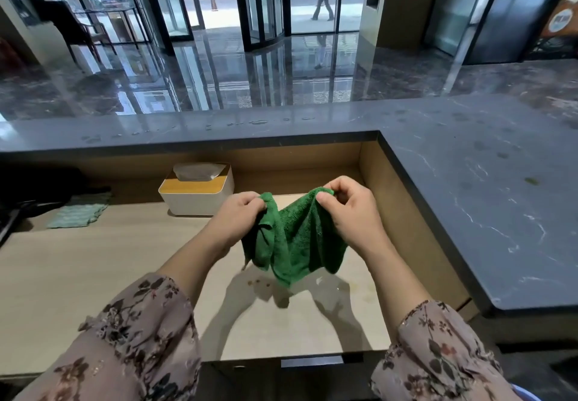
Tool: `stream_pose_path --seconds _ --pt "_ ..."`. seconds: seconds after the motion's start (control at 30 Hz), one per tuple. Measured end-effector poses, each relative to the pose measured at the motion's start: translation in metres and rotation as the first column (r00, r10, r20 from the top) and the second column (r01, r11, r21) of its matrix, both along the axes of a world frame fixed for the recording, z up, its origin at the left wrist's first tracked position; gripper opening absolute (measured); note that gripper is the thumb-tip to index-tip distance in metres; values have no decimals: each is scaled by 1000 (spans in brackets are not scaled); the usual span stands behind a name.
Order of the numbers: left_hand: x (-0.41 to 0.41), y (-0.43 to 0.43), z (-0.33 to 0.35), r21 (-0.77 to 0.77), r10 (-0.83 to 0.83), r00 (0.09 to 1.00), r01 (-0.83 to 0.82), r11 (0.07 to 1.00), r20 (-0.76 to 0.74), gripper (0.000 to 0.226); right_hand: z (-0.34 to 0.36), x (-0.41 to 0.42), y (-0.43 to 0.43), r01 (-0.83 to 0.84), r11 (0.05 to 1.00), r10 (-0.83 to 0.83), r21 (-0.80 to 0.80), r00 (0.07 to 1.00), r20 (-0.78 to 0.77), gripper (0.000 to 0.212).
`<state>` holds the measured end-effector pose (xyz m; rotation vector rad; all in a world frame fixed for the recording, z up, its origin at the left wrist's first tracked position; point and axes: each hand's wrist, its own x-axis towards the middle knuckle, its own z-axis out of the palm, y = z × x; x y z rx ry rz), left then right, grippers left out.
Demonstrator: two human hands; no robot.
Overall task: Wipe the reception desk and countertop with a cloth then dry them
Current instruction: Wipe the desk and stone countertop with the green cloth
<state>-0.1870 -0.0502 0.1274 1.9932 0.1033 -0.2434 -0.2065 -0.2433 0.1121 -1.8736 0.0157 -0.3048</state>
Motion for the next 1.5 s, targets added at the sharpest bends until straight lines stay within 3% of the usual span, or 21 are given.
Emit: stream_pose_path --seconds 0.13,0.23,0.33,0.4,0.5,0.57,0.67,0.73,0.77,0.87,0.9,0.97,1.07,1.17,1.3,1.43,1.5 --pt "5 0 18 -43 -40 983 33 999 -180 14 17 9 6 -39 999 39 17 999 5 11" --pt "3 0 15 -188 -95 944 35 982 -318 15 21 8 16 -69 998 69 -16 998 -8 12" --pt "2 -2 11 -353 -125 907 -27 935 -401 16 15 -2 28 -196 981 196 9 979 -52 8" --pt "-2 -2 11 -391 -149 883 -42 919 -445 15 8 -11 33 -314 949 313 6 944 -105 17" --pt "-3 3 3 -309 -201 893 75 948 -403 21 3 -20 33 -468 883 457 -16 869 -192 33" --pt "-4 6 -2 -271 -218 915 126 954 -341 13 3 -24 28 -507 859 508 73 825 -249 37" --pt "-3 13 -2 -247 -259 926 192 950 -275 12 -3 -16 12 -275 909 358 314 900 -248 36" --pt "-2 21 3 -241 -338 915 284 928 -222 12 -14 -2 -1 -100 947 188 306 943 -276 32" --pt "-1 25 5 -247 -388 900 338 908 -196 10 -19 4 -3 -97 953 187 287 933 -307 33" --pt "1 37 14 -234 -509 846 469 852 -158 5 -31 15 8 -237 921 361 308 817 -449 75" --pt "3 41 15 -215 -530 833 494 842 -162 5 -34 18 13 -278 907 405 316 781 -476 79" --pt "5 46 17 -169 -545 822 520 837 -168 6 -35 21 18 -345 885 461 312 744 -483 62" --pt "8 58 16 -54 -496 853 494 868 -160 5 -29 26 12 -333 890 442 311 800 -406 23" --pt "10 66 11 275 -376 924 380 883 -72 8 -18 33 5 -301 900 398 315 863 -312 19" --pt "3 54 8 629 -341 939 239 740 45 6 -5 37 14 -324 926 373 196 866 -332 19" --pt "-1 49 3 488 -233 967 156 859 101 19 6 42 19 -299 949 315 102 908 -275 20" --pt "0 47 -2 456 -229 969 166 874 87 24 10 44 23 -297 953 304 63 918 -256 21"
